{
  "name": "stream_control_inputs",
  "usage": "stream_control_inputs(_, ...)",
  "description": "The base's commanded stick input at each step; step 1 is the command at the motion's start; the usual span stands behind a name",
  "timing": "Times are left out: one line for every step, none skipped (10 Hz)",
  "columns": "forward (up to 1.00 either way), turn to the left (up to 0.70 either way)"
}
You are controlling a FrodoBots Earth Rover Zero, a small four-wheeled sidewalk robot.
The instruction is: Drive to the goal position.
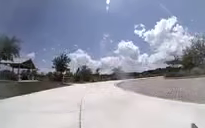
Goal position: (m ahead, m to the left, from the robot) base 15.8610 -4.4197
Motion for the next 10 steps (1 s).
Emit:
stream_control_inputs(0.85,0.33)
stream_control_inputs(0.85,0.26)
stream_control_inputs(0.85,0.12)
stream_control_inputs(0.85,-0.01)
stream_control_inputs(0.85,-0.01)
stream_control_inputs(0.85,-0.01)
stream_control_inputs(0.85,-0.01)
stream_control_inputs(0.85,-0.01)
stream_control_inputs(0.85,-0.01)
stream_control_inputs(0.85,-0.01)
